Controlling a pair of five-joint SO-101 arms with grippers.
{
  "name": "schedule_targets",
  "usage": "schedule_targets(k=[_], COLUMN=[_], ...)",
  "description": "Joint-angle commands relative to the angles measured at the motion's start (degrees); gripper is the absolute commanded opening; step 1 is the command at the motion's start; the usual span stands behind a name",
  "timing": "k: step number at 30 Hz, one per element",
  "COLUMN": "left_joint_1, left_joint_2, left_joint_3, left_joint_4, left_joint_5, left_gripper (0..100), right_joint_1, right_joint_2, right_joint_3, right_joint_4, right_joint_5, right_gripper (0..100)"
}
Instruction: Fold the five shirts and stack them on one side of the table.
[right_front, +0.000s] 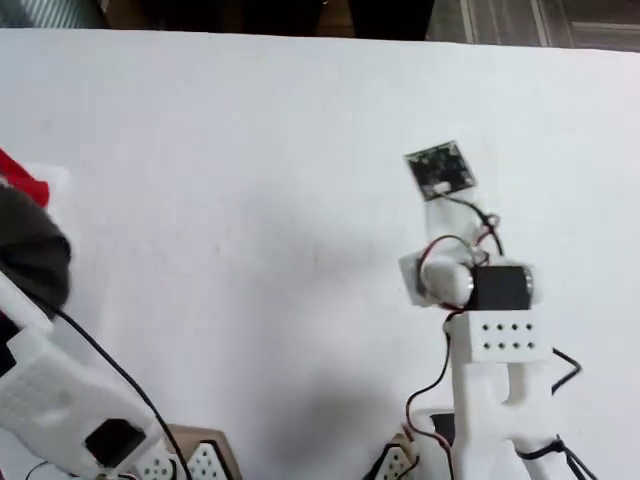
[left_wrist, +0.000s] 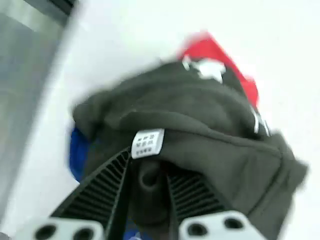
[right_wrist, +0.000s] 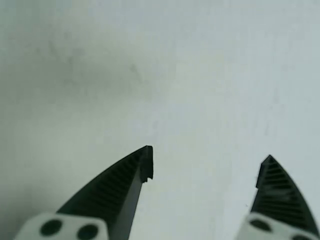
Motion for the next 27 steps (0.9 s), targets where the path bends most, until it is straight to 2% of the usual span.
schedule_targets(k=[1,4,10,13,16,18,21,24,27], left_joint_1=[2.3,8.9,30.7,42.1,49.8,53.0,54.7,54.0,50.6], left_joint_2=[-3.3,-5.2,-15.6,-19.9,-20.3,-20.3,-20.7,-20.8,-21.8], left_joint_3=[2.6,3.1,6.0,13.0,23.8,32.2,40.2,41.1,39.5], left_joint_4=[0.9,0.9,1.0,0.9,0.7,-1.0,-4.0,-4.0,-4.0], left_joint_5=[2.5,4.1,4.2,4.1,4.1,4.0,4.1,4.2,4.1], left_gripper=[2,2,2,3,3,5,19,35,38], right_joint_1=[-2.6,-2.5,2.2,7.3,12.5,14.6,15.3,15.1,12.4], right_joint_2=[0.0,0.0,0.0,0.0,-0.4,-0.4,-0.1,0.0,0.0], right_joint_3=[-0.7,-0.6,-0.4,-0.5,-0.5,-0.6,-0.6,-0.5,-0.6], right_joint_4=[-0.9,-0.9,-0.9,-0.9,-0.8,-0.7,-0.6,-0.7,-0.7], right_joint_5=[-2.3,-2.4,-2.3,-2.4,-2.4,-2.3,-2.3,-2.3,-2.3], right_gripper=[32.5,32.5,32.5,32.5,32.6,32.6,35.4,41.4,42.6])
